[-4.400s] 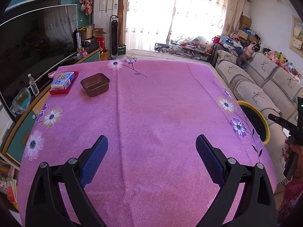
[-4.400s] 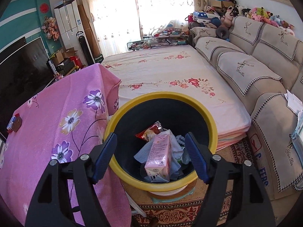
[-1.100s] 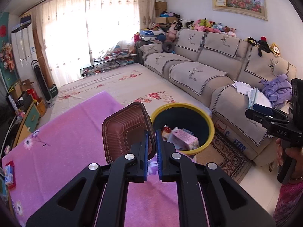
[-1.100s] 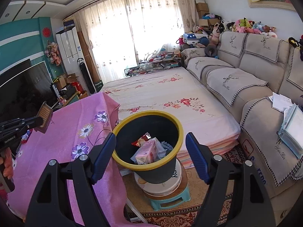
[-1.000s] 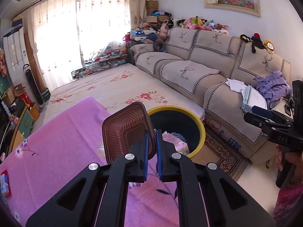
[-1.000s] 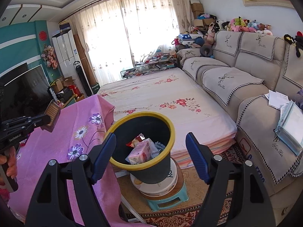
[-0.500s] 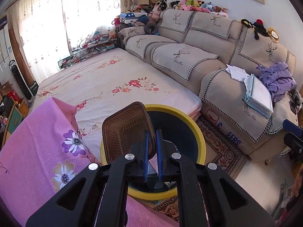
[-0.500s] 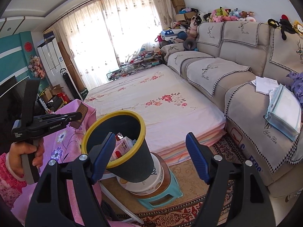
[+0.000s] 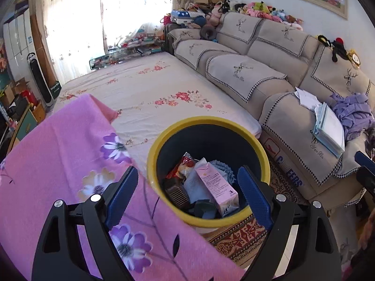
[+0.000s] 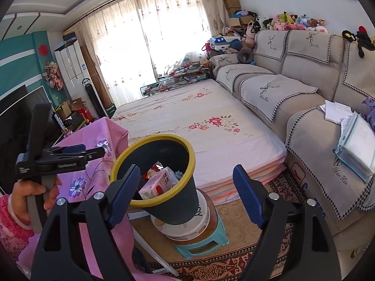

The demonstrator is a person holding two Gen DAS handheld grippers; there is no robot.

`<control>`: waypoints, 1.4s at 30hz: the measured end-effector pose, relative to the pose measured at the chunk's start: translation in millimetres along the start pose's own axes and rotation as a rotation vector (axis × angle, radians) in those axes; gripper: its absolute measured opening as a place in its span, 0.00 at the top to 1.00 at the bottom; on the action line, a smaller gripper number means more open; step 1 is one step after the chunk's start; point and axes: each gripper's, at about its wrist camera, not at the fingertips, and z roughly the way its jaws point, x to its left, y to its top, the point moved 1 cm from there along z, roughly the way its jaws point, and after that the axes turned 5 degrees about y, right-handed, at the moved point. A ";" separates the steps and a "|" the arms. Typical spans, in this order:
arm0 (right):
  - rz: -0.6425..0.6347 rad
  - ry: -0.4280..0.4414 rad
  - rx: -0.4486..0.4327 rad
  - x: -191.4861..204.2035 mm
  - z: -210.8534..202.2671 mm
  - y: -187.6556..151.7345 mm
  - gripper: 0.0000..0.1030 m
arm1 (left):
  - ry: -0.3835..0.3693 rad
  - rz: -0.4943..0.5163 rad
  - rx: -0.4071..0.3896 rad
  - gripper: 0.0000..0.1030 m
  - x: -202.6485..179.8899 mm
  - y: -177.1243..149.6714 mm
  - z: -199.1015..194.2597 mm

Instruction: Collect trash

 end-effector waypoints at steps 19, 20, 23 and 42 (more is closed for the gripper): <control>-0.270 0.152 -0.049 142.9 -47.1 -14.4 0.07 | 0.502 -0.378 -0.206 0.05 150.9 -201.1 -297.4; -0.293 0.153 -0.058 151.0 -54.1 -15.0 0.07 | 0.529 -0.372 -0.208 0.05 152.2 -208.7 -308.2; -0.359 0.159 -0.094 171.3 -74.8 -17.0 0.07 | 0.569 -0.378 -0.222 0.05 156.8 -233.1 -338.0; -0.399 0.188 -0.130 189.0 -108.5 -31.5 0.07 | 0.611 -0.445 -0.280 0.05 147.6 -280.0 -398.4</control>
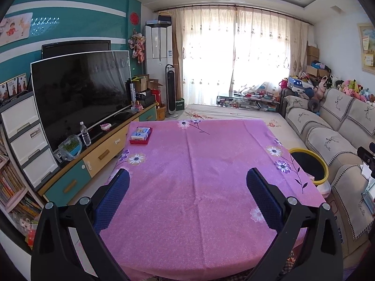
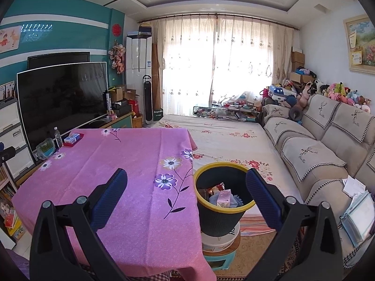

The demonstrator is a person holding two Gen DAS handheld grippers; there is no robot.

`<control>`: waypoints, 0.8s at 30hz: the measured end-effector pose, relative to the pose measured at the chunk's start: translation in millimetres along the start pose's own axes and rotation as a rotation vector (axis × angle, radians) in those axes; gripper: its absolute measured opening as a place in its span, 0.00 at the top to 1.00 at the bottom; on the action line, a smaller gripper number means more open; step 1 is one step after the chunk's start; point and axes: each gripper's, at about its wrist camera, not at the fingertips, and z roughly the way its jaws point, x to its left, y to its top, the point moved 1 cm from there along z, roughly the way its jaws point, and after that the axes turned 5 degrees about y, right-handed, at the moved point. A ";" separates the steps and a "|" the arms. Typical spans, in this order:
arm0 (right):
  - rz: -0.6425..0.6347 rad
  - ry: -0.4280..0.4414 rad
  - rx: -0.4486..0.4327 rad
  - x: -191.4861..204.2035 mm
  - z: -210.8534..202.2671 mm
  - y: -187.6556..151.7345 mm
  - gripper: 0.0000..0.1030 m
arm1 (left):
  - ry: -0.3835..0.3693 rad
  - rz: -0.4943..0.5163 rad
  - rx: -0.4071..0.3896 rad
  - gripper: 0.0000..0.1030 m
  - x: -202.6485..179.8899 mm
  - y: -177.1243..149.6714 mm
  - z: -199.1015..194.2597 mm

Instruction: Collect trash

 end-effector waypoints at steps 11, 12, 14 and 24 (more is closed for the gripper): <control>0.001 0.009 0.010 3.1 3.9 0.4 0.06 | 0.010 -0.024 0.000 0.05 4.7 4.0 -0.1; 0.001 0.009 0.010 3.1 3.9 0.8 0.06 | 0.010 -0.023 -0.001 0.05 4.1 3.8 -0.2; 0.003 0.010 0.009 2.7 4.3 1.2 0.06 | 0.006 -0.021 0.000 0.05 4.3 4.7 0.6; 0.003 0.010 0.009 2.2 4.4 0.5 0.07 | 0.006 -0.022 0.001 0.05 2.8 4.4 1.5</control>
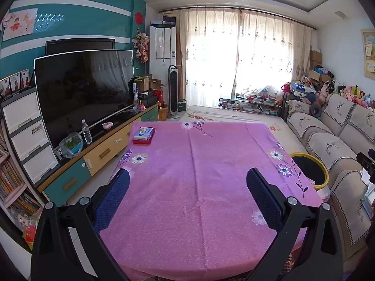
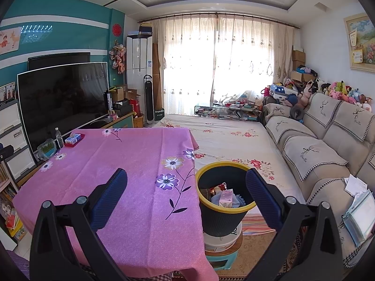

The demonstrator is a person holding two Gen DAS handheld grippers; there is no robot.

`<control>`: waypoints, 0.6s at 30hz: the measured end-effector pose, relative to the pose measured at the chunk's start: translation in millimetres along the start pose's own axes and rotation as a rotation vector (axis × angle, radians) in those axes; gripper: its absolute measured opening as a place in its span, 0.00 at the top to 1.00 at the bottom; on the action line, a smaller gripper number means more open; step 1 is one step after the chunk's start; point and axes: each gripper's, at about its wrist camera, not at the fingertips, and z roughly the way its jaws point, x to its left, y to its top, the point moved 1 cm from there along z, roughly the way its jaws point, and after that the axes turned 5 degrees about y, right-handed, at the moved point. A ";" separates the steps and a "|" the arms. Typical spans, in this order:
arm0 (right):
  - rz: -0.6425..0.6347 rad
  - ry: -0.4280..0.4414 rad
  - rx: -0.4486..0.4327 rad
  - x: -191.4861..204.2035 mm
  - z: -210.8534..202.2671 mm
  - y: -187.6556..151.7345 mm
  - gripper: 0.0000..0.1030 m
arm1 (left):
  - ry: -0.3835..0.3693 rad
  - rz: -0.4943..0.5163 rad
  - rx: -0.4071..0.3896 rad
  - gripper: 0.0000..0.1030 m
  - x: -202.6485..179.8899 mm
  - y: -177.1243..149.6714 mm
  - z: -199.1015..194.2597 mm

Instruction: Collect trash

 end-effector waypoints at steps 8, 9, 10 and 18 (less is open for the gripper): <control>0.002 0.002 0.001 -0.3 0.4 1.2 0.07 | -0.002 0.002 0.004 0.05 -2.5 -0.9 1.6; 0.001 0.002 0.001 -0.4 0.3 0.9 0.07 | -0.002 0.002 0.004 0.05 -2.2 -0.8 2.0; 0.001 0.002 0.001 -0.4 0.3 1.1 0.07 | -0.003 0.001 0.004 0.05 -0.4 -0.5 2.5; 0.002 0.002 0.002 -0.6 0.4 1.4 0.07 | -0.002 0.003 0.006 0.05 -1.3 -1.9 3.5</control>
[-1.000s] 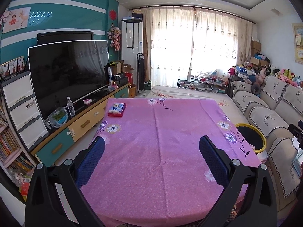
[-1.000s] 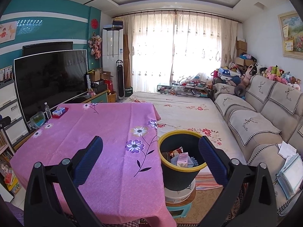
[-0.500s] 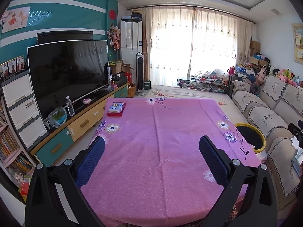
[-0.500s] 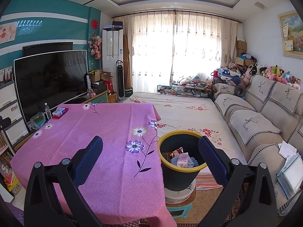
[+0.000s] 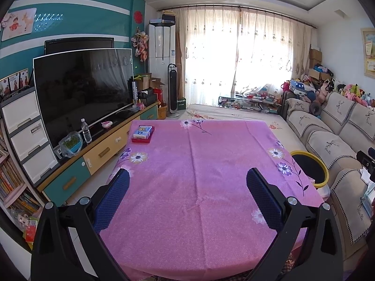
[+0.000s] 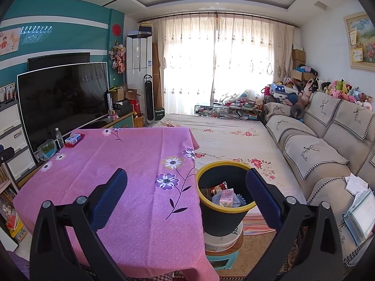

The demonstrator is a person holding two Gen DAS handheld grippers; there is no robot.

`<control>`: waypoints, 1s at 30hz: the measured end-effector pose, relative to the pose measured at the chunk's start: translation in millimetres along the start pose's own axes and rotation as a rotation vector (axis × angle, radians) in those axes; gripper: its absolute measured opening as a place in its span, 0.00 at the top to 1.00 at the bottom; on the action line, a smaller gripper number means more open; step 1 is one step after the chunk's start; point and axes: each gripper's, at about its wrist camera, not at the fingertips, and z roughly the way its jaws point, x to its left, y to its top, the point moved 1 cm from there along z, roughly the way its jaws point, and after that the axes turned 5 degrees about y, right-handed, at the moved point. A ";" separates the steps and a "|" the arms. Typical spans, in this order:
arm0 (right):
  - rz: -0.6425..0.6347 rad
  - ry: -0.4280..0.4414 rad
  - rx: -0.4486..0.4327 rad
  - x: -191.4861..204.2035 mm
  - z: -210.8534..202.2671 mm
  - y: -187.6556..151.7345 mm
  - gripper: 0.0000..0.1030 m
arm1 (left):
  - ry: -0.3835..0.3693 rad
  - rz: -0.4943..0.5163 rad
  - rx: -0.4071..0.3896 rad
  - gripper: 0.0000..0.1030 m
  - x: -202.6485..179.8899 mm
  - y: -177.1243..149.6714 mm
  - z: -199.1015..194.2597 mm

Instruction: Collect trash

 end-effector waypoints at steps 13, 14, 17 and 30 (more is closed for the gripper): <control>0.000 0.002 0.002 0.7 1.8 -1.5 0.06 | -0.006 -0.005 0.007 0.05 -0.1 -4.3 5.7; 0.001 0.002 0.002 0.7 1.8 -1.5 0.06 | -0.006 -0.005 0.006 0.05 -0.2 -4.6 5.8; 0.002 0.003 0.002 0.9 1.9 -1.5 0.07 | -0.004 -0.003 0.006 0.05 -0.4 -4.4 5.9; 0.002 0.004 0.006 1.9 3.4 -2.4 0.06 | -0.007 -0.001 0.009 0.05 -2.1 -5.8 6.7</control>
